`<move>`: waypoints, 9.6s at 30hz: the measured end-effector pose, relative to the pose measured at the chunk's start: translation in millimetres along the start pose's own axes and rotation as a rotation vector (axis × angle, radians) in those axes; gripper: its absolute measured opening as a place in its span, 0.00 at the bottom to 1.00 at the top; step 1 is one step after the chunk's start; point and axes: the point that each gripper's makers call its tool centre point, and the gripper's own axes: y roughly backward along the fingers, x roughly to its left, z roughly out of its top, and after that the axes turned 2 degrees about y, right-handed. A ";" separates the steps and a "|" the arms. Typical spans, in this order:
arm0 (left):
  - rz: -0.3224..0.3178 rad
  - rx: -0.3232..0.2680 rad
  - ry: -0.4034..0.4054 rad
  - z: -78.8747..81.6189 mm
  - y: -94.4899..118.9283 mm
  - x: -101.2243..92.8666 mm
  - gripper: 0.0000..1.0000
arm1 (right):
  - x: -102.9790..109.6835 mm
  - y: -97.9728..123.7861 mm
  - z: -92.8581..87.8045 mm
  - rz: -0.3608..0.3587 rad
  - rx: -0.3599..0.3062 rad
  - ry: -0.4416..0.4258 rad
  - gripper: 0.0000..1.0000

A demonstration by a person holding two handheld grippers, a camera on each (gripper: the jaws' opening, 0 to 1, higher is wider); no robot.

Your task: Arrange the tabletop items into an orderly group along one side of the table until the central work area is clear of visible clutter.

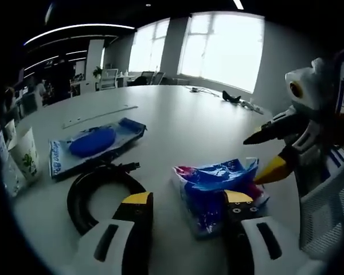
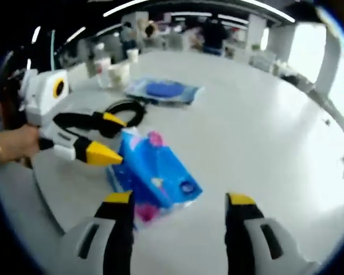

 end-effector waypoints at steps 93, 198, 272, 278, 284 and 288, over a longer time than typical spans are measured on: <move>-0.019 -0.020 0.223 72.5 -47.2 -22.9 0.01 | -97.7 8.8 49.7 -0.100 -0.045 -0.007 0.00; 0.248 -0.184 0.334 113.3 -114.9 42.9 0.31 | -200.8 -108.1 113.0 -0.102 -0.127 -0.120 0.33; 0.268 -0.207 0.165 90.5 63.1 73.1 1.00 | 35.0 -67.2 130.0 0.259 -0.131 0.029 0.78; 0.309 -0.221 0.170 86.8 80.7 84.7 1.00 | 52.6 -76.7 128.4 0.292 -0.131 0.054 0.73; 0.340 -0.209 0.178 77.2 93.5 93.1 1.00 | 64.6 -83.8 131.6 0.326 -0.138 0.081 0.65; 0.348 -0.214 0.177 71.8 102.0 93.9 1.00 | 74.1 -88.7 136.7 0.348 -0.156 0.113 0.60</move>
